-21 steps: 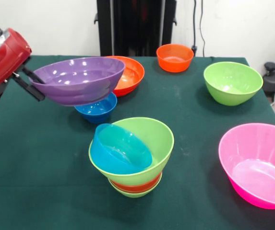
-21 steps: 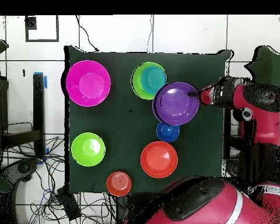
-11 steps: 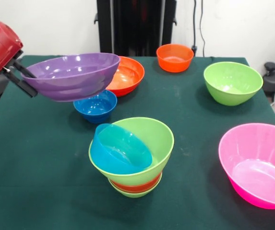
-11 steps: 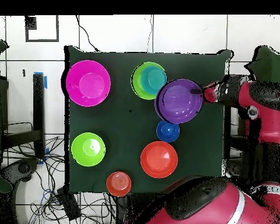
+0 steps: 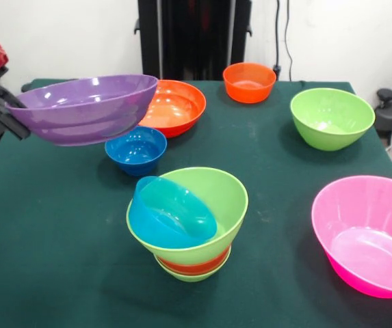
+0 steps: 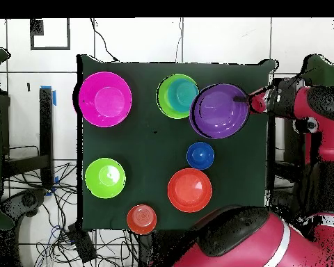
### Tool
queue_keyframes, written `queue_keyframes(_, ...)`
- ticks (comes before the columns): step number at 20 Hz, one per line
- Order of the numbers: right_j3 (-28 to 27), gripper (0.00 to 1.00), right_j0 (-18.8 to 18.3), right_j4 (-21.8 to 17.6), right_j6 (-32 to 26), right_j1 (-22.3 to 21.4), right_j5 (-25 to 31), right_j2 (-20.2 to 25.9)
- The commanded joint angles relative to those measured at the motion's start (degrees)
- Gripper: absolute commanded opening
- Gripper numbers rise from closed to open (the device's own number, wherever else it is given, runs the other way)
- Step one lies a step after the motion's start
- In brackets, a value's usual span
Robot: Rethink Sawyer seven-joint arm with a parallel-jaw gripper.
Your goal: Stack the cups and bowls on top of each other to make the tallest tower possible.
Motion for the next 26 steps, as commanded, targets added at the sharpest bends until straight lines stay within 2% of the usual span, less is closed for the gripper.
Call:
queue_keyframes(1,-3.81,0.0,0.29,2.04,17.43,1.42,2.6,4.49)
queue_keyframes(7,-2.54,0.0,1.47,4.04,15.47,1.71,-4.4,4.2)
queue_keyframes(10,-2.34,0.0,1.92,4.7,15.46,1.98,-5.45,4.02)
queue_keyframes(16,-5.8,0.0,3.05,5.41,18.61,4.06,-7.16,3.94)
queue_keyframes(26,-2.59,0.0,5.67,7.32,14.22,6.0,-16.2,4.11)
